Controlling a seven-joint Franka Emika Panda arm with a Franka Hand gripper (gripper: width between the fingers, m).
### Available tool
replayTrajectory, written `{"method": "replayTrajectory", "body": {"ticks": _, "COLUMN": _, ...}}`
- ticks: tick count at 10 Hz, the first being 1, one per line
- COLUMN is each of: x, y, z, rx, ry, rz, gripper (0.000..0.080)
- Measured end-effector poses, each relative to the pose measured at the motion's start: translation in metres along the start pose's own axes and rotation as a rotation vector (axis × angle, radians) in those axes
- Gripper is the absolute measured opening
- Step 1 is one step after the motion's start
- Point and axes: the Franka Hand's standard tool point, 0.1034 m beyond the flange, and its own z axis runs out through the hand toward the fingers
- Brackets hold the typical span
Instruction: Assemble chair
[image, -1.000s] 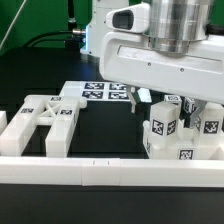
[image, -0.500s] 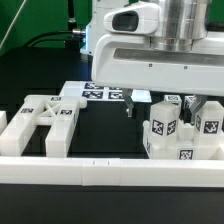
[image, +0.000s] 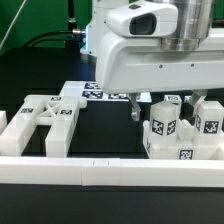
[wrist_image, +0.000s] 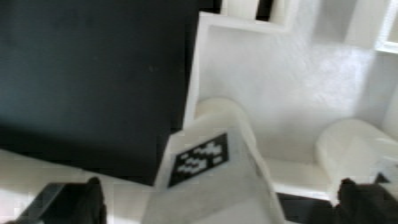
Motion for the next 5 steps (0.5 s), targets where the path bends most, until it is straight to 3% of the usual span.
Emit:
{"method": "replayTrajectory", "body": {"ticks": 2, "x": -0.0029, "y": 0.0072, "z": -0.0032, "rx": 0.015, "ry": -0.031, "rz": -0.122, "gripper": 0.0649}}
{"method": "replayTrajectory", "body": {"ticks": 4, "x": -0.0008, "y": 0.0065, "z": -0.0027, "rx": -0.003, "ry": -0.028, "rz": -0.234, "gripper": 0.0640}}
{"method": "replayTrajectory", "body": {"ticks": 5, "x": 0.0009, "y": 0.0043, "z": -0.0028, "rx": -0.013, "ry": -0.026, "rz": -0.287, "gripper": 0.0489}}
